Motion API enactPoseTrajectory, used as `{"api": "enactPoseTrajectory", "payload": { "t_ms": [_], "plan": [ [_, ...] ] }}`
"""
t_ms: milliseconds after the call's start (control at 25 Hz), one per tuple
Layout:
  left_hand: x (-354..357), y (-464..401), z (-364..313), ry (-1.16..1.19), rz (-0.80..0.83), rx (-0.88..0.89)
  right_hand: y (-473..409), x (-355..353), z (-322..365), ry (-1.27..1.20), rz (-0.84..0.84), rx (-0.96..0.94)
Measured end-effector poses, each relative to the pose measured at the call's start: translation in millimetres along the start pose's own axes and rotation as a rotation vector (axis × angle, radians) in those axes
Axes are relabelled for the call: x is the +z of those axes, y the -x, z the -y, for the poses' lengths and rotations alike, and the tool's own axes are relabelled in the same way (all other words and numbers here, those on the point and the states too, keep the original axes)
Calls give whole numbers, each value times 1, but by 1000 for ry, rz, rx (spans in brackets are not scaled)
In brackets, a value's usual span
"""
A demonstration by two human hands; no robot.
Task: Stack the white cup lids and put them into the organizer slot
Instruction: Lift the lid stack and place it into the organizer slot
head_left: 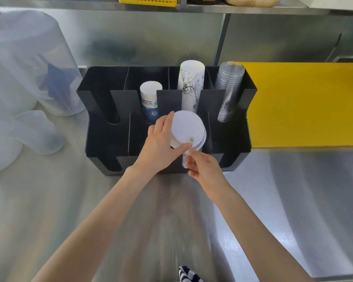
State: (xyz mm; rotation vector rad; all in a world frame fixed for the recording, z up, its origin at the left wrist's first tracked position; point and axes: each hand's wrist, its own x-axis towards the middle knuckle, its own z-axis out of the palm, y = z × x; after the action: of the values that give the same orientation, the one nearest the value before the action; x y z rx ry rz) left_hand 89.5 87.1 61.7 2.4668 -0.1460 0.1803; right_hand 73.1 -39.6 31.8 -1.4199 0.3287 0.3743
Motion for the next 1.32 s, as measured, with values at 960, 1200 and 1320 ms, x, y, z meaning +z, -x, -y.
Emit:
{"api": "enactPoseTrajectory", "payload": {
  "t_ms": [960, 1200, 1320],
  "plan": [
    [23, -31, 11, -695, 286, 177, -23, -6, -35, 150, -75, 152],
    [25, -25, 10, -736, 299, 174, -20, -13, -30, 309, 35, 114],
    [20, -18, 10, -601, 294, 188, -18, -21, -26, 437, 119, 87]
  ]
}}
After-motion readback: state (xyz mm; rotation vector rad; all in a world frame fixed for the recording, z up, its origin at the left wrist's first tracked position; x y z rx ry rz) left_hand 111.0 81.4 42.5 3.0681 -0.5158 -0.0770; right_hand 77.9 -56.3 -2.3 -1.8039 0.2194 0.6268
